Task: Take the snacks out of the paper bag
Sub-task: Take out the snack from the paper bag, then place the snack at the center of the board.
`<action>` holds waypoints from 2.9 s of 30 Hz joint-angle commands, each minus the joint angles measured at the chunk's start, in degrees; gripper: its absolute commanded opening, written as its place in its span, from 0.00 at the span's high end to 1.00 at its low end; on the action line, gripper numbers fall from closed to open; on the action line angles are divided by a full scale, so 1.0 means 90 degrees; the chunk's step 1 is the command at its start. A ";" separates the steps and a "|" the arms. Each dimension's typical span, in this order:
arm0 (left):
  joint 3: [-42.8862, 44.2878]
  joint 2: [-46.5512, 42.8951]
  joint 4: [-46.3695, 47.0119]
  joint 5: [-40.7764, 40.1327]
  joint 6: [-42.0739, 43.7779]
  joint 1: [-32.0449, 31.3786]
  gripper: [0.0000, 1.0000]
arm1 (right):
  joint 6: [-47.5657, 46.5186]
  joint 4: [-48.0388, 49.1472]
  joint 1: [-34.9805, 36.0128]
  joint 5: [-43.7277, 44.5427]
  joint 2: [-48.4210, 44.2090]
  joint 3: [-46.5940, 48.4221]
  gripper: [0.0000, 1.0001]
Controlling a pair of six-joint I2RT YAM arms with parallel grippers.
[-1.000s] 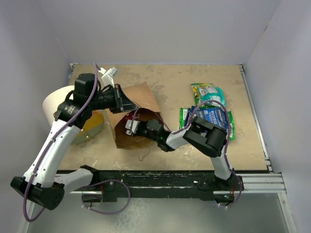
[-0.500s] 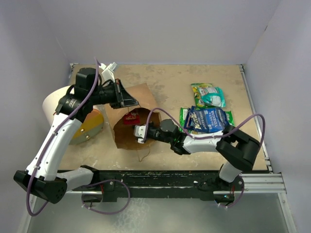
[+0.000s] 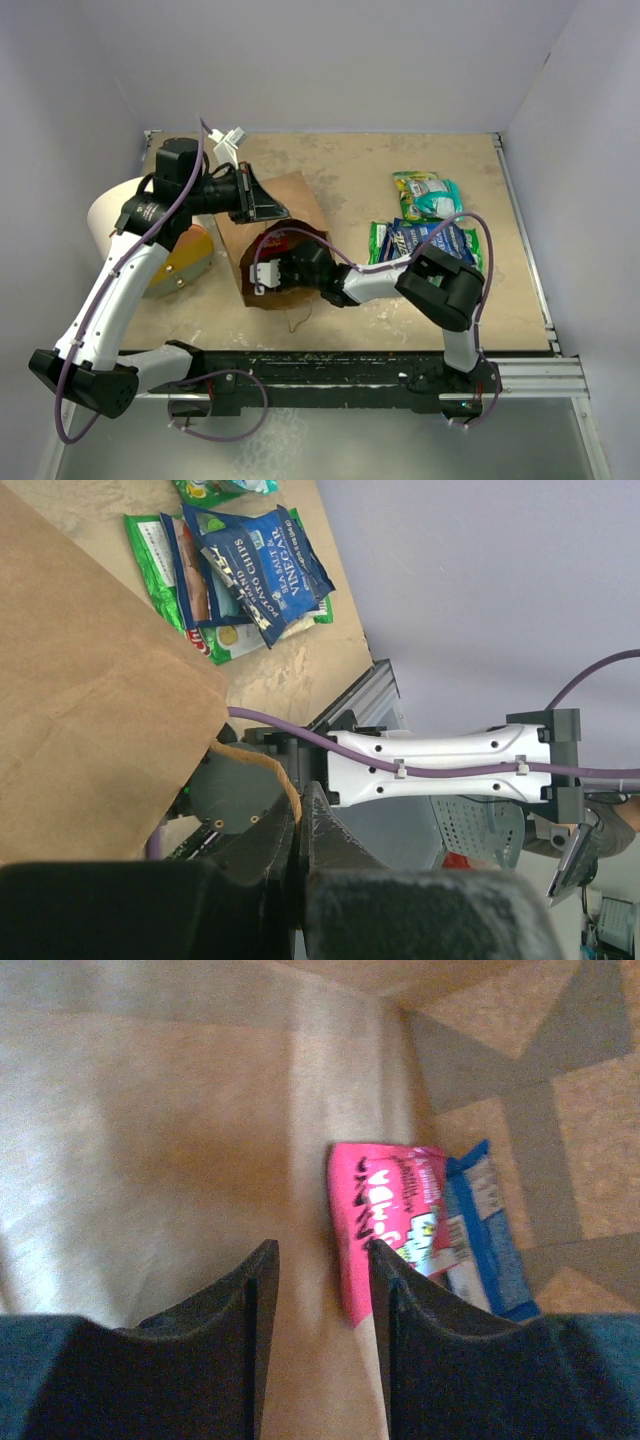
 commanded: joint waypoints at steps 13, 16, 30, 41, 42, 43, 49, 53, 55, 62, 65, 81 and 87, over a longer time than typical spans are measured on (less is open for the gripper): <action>0.0129 0.0021 0.0356 0.0506 -0.0055 0.0029 1.00 | -0.0780 -0.0030 -0.0028 0.1322 0.1240 0.1666 0.41; 0.0143 0.0019 0.0376 0.0525 -0.0079 0.0024 1.00 | -0.0888 -0.0027 -0.0076 0.1433 0.1375 0.1813 0.39; 0.0142 -0.0136 0.0224 0.0449 -0.0106 0.0028 1.00 | -0.0868 0.0108 -0.0507 0.1907 0.2221 0.3100 0.78; 0.0411 -0.0065 0.0123 -0.0042 0.0034 0.0045 1.00 | -0.0349 -0.0201 -0.0486 0.0712 0.0694 0.1607 1.00; 0.0459 -0.0049 0.0115 -0.0081 0.0058 0.0046 1.00 | -0.0231 -0.0199 -0.0468 0.0548 0.0492 0.1377 1.00; 0.0519 -0.0030 0.0095 -0.0123 0.0080 0.0065 1.00 | -0.0117 -0.0176 -0.0440 0.0387 0.0296 0.1152 1.00; 0.0632 0.0034 0.0193 -0.0189 0.0089 0.0150 1.00 | 0.0509 -0.0328 -0.0185 -0.0586 -0.0970 -0.0071 1.00; 0.0617 0.0061 0.0329 -0.0141 0.0003 0.0167 1.00 | 0.0947 -0.0175 -0.0080 -0.0488 -0.1640 -0.0588 1.00; 0.0572 0.0069 0.0438 -0.0070 -0.0088 0.0168 1.00 | 0.0986 -0.0185 -0.0088 -0.0307 -0.1719 -0.0619 1.00; 0.0459 0.0121 0.0706 0.0166 -0.0268 0.0167 1.00 | 0.1151 0.0145 -0.0147 -0.0104 -0.1065 -0.0104 1.00; 0.0494 0.0178 0.0595 -0.0005 -0.0241 0.0172 1.00 | 0.1054 0.0048 -0.0147 -0.0688 -0.1609 -0.0395 1.00; 0.0588 0.0406 0.0248 -0.0530 -0.0243 0.0250 1.00 | 0.2904 -0.3063 -0.0150 0.2008 -0.6751 -0.0506 1.00; 0.0580 0.0328 0.0181 -0.0514 -0.0214 0.0263 1.00 | 0.5354 -0.5195 -0.1413 0.5895 -0.5357 0.1069 1.00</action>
